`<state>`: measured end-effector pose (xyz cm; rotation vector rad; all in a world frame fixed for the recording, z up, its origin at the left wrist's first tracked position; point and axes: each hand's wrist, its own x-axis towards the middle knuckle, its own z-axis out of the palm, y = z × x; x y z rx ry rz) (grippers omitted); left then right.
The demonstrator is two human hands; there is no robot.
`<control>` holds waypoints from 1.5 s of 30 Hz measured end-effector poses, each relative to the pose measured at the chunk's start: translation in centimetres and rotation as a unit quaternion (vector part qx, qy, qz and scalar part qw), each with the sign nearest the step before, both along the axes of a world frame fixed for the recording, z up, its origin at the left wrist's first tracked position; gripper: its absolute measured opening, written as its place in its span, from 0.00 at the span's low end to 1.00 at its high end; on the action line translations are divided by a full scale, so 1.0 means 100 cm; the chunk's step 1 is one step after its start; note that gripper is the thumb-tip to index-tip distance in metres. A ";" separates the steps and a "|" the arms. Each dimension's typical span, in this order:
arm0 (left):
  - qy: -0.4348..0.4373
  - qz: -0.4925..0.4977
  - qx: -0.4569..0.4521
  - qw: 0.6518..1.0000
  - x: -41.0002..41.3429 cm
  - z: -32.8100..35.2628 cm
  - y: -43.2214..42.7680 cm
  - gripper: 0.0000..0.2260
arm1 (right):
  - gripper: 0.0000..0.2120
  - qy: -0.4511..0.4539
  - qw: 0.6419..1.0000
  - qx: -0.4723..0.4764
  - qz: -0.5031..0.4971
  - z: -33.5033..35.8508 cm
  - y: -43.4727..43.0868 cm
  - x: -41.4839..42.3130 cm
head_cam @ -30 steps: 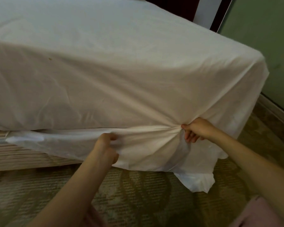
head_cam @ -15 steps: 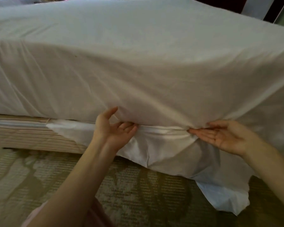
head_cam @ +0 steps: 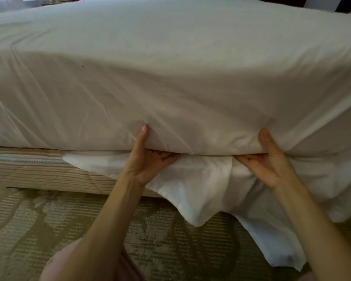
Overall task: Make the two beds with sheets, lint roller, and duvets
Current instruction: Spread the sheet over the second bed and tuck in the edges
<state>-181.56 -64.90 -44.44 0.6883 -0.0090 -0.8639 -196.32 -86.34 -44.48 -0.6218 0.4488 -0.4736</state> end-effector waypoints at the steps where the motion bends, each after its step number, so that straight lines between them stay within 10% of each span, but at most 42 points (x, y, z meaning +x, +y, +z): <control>1: 0.015 0.005 -0.049 0.999 0.000 0.000 -0.006 0.51 | 0.19 -0.011 1.000 -0.027 -0.004 0.002 -0.001 0.002; 6: 0.036 0.028 -0.208 0.977 0.004 -0.009 -0.036 0.46 | 0.48 0.050 0.986 -0.148 0.050 -0.003 -0.018 0.006; 13: 0.044 -0.016 -0.181 0.982 0.007 -0.024 -0.037 0.40 | 0.14 0.036 0.984 -0.173 0.033 -0.012 -0.026 0.004; 19: 0.001 -0.032 0.174 0.984 -0.011 0.002 -0.003 0.35 | 0.21 0.046 0.985 -0.168 0.020 -0.020 -0.030 0.005; 23: -0.254 -0.079 0.481 0.835 -0.021 0.009 0.029 0.14 | 0.22 0.051 0.986 -0.156 0.008 -0.019 -0.025 0.006; 25: -0.269 -0.055 0.507 0.817 -0.020 0.005 0.036 0.10 | 0.14 0.040 0.987 -0.155 0.009 -0.016 -0.021 0.006; 40: -0.053 0.045 0.190 0.979 -0.014 0.003 0.010 0.09 | 0.11 0.028 0.987 -0.156 0.004 -0.007 -0.013 0.003; 45: 0.088 0.069 -0.093 0.989 -0.008 -0.010 0.000 0.44 | 0.17 0.025 0.986 -0.163 0.006 -0.009 -0.016 0.003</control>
